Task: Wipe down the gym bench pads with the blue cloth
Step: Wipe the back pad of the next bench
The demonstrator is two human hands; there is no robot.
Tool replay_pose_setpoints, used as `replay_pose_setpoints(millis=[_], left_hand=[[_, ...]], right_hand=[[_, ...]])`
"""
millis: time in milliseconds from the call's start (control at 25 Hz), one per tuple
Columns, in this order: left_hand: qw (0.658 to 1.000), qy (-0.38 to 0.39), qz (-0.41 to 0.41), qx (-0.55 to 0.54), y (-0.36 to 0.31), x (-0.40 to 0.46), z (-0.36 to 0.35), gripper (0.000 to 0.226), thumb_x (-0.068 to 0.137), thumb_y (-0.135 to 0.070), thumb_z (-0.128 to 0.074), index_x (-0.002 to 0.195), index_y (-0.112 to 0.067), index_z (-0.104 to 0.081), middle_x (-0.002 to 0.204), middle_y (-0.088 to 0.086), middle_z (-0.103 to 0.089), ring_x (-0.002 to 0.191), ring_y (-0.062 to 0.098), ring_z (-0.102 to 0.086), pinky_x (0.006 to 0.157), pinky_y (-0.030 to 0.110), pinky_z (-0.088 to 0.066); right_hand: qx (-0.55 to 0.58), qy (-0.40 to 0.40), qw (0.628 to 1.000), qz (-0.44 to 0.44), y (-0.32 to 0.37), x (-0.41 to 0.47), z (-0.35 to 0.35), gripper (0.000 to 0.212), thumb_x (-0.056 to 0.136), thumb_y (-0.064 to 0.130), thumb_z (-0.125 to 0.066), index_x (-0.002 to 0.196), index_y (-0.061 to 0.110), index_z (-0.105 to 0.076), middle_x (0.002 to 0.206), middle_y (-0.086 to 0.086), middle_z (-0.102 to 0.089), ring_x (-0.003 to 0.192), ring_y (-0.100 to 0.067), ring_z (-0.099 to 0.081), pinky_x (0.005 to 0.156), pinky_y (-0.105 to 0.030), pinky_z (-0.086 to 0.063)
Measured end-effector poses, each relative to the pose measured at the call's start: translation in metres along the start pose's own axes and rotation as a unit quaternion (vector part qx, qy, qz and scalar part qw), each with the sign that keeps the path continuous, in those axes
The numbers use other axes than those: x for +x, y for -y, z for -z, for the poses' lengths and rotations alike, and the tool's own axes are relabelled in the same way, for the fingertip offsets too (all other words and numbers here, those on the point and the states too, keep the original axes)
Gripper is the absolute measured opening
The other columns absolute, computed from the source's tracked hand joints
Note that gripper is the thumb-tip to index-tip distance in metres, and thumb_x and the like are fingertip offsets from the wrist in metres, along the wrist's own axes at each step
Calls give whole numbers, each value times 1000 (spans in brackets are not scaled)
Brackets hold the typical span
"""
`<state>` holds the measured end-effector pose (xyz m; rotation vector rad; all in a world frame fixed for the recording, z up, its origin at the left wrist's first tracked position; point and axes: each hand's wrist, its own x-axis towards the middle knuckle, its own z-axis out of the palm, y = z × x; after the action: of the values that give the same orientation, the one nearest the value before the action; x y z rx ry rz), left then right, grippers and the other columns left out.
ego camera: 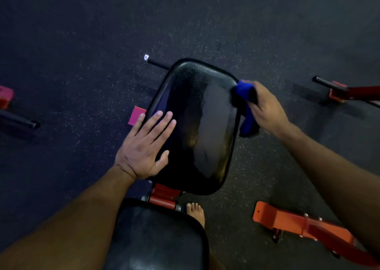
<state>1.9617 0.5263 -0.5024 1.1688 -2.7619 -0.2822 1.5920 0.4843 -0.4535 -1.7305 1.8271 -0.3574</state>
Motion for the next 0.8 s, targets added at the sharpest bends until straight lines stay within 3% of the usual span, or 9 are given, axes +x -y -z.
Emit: replay_pose_setpoints(millis=[120,200,280,360,480,560,640,720,800], left_hand=[[1000,9,1,-12,0,2,3,77,89,-39,-45,159,-9,-30,168,10,-22,156,29,-18,124,59,-19],[999,27,7,-18,0,2,4,77,88,-39,-44,159,-9,-30,168,9,-21,156,28,-17,124,59,-19],[999,49,14,-17,-2,0,7,78,88,-39,-43,159,-11,-29,169,7,-20,156,28,-17,124,58,-19],[996,86,33,-21,-6,4,17,78,88,-40,-43,160,-14,-25,170,4,-17,157,25,-14,124,58,-19],[985,143,93,-25,-24,1,36,76,96,-40,-38,163,-21,-6,172,-1,-1,158,19,1,127,55,-10],[972,173,149,-49,-49,-36,49,74,102,-49,-27,162,-23,9,171,-4,14,156,14,14,128,47,3],[950,235,191,-79,-87,-94,69,77,97,-65,-8,158,-27,22,165,-10,29,151,7,27,126,38,10],[926,304,207,-87,-110,-134,86,80,88,-72,7,153,-30,28,160,-13,37,148,2,31,122,30,14],[921,316,209,-88,-118,-144,89,88,83,-78,16,156,-28,19,164,-11,26,151,3,21,121,28,14]], right_hand=[[59,-95,988,-105,19,-60,4,53,90,-1,-53,138,21,-46,127,1,-59,115,-10,-55,104,-41,-45],[127,-161,969,-139,40,-76,2,58,92,5,-57,141,29,-36,126,1,-57,111,-12,-59,98,-41,-49],[148,-204,958,-138,62,-74,-3,63,90,10,-61,141,34,-32,128,1,-55,112,-15,-59,97,-41,-51],[106,-229,964,-85,81,-55,-5,66,85,8,-64,142,26,-37,137,-1,-51,124,-17,-52,105,-38,-45],[-6,-147,987,60,85,-11,-15,63,84,21,-64,144,17,-45,151,-10,-40,141,-28,-36,116,-46,-32],[-152,-53,985,54,76,9,-36,64,90,51,-55,149,34,-38,161,-4,-27,148,-34,-21,114,-65,-23],[-225,-29,973,36,64,12,-55,65,90,65,-44,150,45,-29,164,4,-18,150,-32,-15,108,-71,-21],[-225,-48,973,38,61,0,-60,64,91,60,-44,150,43,-29,163,5,-19,149,-30,-18,110,-68,-24],[-225,-66,971,44,70,-30,-66,67,88,46,-52,151,38,-32,163,4,-23,148,-28,-23,113,-62,-23]])
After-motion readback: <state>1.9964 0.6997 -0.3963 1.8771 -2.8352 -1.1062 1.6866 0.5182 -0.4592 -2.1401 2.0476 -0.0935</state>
